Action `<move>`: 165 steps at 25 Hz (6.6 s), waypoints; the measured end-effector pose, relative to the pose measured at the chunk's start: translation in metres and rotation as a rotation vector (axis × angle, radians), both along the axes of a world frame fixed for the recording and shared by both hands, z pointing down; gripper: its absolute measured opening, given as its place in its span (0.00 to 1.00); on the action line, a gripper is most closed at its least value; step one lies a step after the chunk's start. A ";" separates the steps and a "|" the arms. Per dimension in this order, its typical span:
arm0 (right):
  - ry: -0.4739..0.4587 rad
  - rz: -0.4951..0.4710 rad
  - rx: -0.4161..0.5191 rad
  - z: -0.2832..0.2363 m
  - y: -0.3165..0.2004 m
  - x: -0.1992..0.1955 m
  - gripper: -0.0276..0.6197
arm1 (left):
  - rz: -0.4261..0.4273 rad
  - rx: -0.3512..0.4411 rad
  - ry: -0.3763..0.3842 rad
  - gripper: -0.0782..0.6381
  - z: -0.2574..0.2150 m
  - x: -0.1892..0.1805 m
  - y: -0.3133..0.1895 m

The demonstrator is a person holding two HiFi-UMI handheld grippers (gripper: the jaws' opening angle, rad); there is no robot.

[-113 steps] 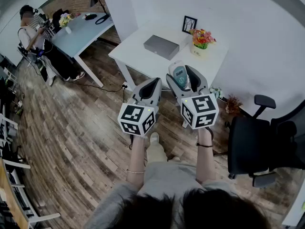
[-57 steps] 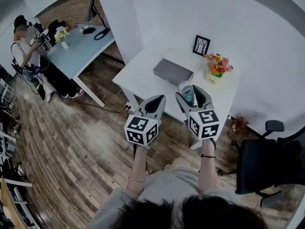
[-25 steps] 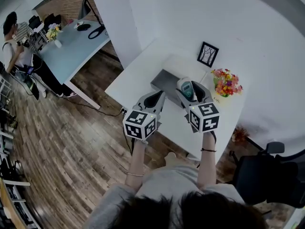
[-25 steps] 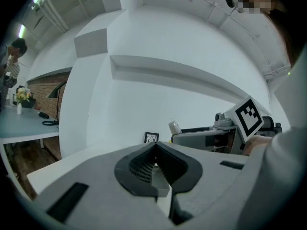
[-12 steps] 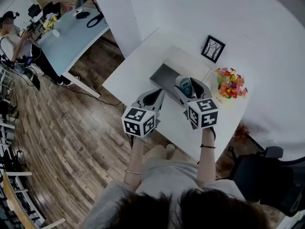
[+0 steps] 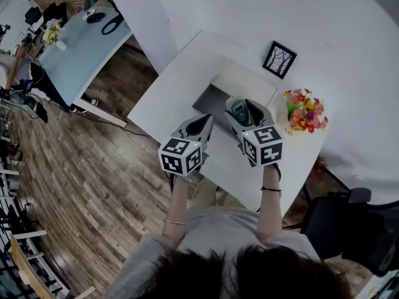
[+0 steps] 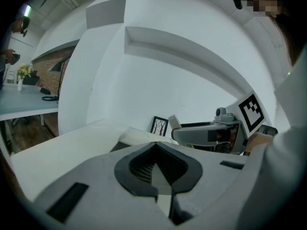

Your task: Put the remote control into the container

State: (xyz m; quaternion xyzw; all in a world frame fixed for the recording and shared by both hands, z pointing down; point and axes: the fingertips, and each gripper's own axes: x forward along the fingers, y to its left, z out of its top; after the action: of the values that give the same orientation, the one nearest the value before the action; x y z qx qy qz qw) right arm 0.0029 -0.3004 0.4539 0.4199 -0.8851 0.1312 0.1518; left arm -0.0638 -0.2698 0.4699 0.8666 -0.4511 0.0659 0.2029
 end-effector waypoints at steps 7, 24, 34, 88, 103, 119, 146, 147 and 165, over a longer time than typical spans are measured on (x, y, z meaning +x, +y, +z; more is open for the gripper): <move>0.027 -0.015 -0.050 0.023 -0.022 -0.020 0.48 | 0.036 -0.073 0.003 0.11 0.029 -0.003 -0.023; 0.160 -0.026 -0.219 0.095 -0.050 -0.035 0.48 | 0.078 -0.180 0.036 0.11 0.070 -0.013 -0.046; 0.202 -0.032 -0.324 0.131 -0.055 -0.042 0.48 | 0.104 -0.215 0.027 0.11 0.082 -0.015 -0.055; 0.277 -0.042 -0.454 0.168 -0.056 -0.052 0.54 | 0.096 -0.233 0.020 0.11 0.084 -0.027 -0.053; 0.065 -0.017 -0.298 0.107 -0.047 -0.048 0.29 | 0.105 -0.154 0.015 0.11 0.057 -0.018 -0.042; -0.064 -0.041 -0.148 0.046 -0.012 -0.039 0.06 | 0.117 -0.056 0.002 0.11 0.023 -0.001 -0.020; -0.163 -0.151 0.158 -0.033 0.073 -0.022 0.04 | 0.121 0.177 -0.002 0.11 -0.035 0.031 0.057; -0.163 -0.153 0.165 -0.034 0.075 -0.021 0.04 | 0.119 0.188 -0.004 0.11 -0.037 0.032 0.059; -0.166 -0.162 0.244 -0.051 0.096 0.004 0.04 | 0.124 0.287 -0.019 0.11 -0.060 0.056 0.081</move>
State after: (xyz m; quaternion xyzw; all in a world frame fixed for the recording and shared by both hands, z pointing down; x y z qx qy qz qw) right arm 0.0068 -0.2042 0.4025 0.3501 -0.9350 0.0446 0.0360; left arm -0.0077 -0.1889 0.4103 0.9122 -0.4035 0.0212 0.0681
